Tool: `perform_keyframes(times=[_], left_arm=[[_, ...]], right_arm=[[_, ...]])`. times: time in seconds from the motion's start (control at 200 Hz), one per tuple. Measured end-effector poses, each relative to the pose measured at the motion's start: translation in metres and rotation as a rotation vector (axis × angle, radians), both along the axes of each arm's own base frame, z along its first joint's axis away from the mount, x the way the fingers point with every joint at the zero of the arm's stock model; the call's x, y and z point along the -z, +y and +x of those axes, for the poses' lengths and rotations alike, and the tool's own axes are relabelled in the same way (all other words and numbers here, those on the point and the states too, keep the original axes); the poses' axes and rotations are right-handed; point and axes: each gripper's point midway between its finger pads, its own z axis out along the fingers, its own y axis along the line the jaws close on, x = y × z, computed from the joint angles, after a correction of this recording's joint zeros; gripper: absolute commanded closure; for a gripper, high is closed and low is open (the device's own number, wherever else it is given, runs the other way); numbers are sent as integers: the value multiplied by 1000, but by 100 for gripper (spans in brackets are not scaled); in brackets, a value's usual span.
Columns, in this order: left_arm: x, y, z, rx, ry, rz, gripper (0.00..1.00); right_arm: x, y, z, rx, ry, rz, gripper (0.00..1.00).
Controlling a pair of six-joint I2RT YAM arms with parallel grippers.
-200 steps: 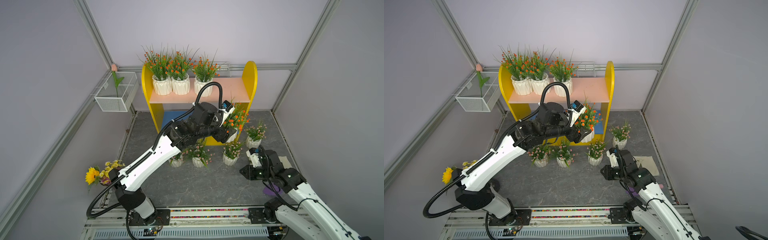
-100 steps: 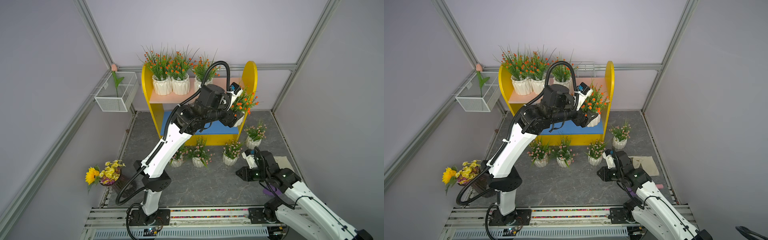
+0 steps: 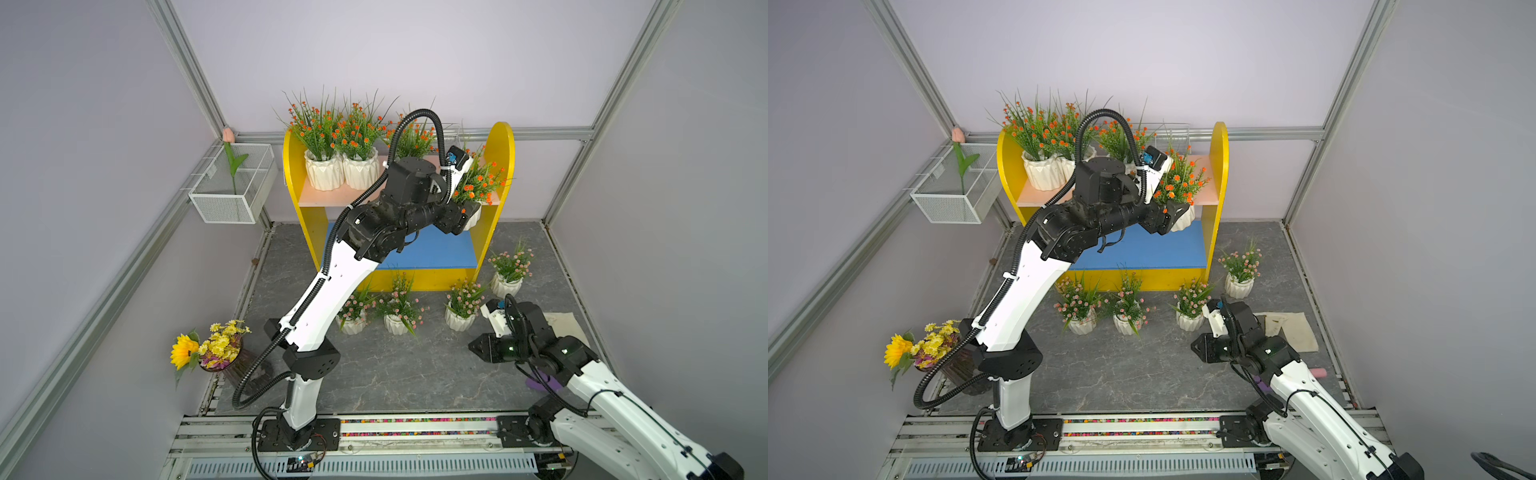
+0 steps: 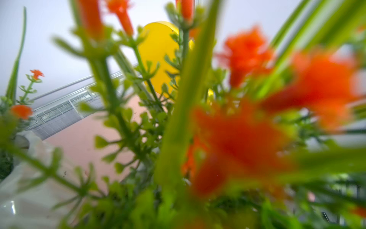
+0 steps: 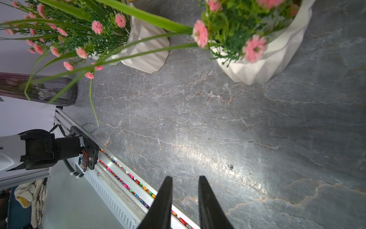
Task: Place the baby's breath potted plants on the rack by color
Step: Place the baby's breath potted plant on the rack.
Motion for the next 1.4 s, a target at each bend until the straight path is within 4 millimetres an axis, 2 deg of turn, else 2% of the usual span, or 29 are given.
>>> perform_keyframes(times=[0.475, 0.855, 1.15, 1.405], left_arm=[[-30, 1, 14, -59, -123, -66, 69], [-8, -19, 41, -97, -159, -33, 71], [-12, -20, 52, -132, -198, -45, 70], [-13, -16, 71, -173, -216, -68, 66]], right_arm=[[-1, 1, -2, -1, -1, 6, 74], [2, -1, -6, 5, 2, 9, 74], [1, -1, -7, 12, -2, 18, 74], [0, -2, -7, 14, -10, 20, 74]])
